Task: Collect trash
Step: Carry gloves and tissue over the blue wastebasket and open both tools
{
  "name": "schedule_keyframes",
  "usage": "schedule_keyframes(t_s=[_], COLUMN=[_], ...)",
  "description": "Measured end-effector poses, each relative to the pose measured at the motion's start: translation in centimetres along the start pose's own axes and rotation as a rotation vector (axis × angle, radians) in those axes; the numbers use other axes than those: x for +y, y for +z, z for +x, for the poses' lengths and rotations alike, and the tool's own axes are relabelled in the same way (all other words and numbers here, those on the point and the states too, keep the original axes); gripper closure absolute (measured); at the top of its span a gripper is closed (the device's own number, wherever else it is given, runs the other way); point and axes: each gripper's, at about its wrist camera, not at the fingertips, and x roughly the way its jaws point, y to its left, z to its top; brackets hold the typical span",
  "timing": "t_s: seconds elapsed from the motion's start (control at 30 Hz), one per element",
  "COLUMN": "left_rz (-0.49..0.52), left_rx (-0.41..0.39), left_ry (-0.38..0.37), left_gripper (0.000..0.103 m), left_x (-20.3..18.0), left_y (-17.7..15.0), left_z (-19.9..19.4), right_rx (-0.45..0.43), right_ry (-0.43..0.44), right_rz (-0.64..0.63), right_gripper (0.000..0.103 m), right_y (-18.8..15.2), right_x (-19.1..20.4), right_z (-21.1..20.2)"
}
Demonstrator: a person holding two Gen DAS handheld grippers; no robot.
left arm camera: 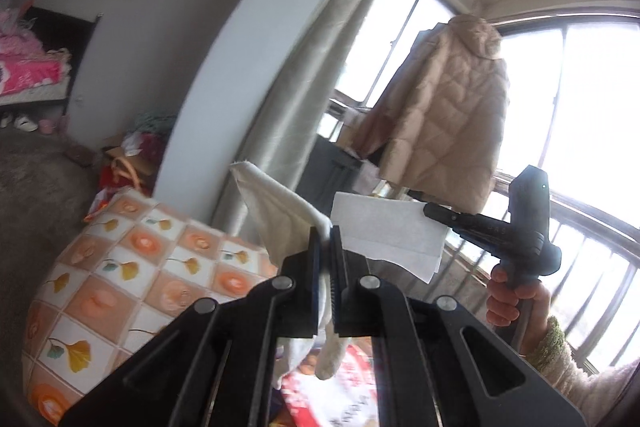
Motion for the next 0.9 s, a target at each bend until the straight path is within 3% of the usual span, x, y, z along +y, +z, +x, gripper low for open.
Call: schedule_keyframes(t_s=[0.23,0.4,0.63,0.77,0.9], left_rz=[0.059,0.083,0.147,0.211,0.276], left_rx=[0.108,0.297,0.612,0.794,0.956], left_ry=[-0.228,-0.404,-0.621,-0.687,-0.697], left_gripper=[0.099,0.099,0.099,0.099,0.099], left_x=[-7.9,-15.0,-26.6,-32.7,-37.4], left_y=[-2.2,-6.8,-16.6,-23.4,-30.4], left_z=[1.9,6.1,12.4,15.8,19.1], right_rx=[-0.083,-0.073,0.012,0.080,0.131], right_ry=[-0.046,-0.186,-0.469,-0.611,-0.716], right_rz=[0.121,0.250,0.524,0.666,0.815], right_gripper=[0.103,0.103,0.103,0.103,0.103], right_y=[-4.0,-9.2,-18.3,-23.6,-29.7], right_x=[-2.0,-4.5,-10.8,-14.6,-19.1], right_z=[-11.6,-18.8,-27.2,-29.9,-31.9])
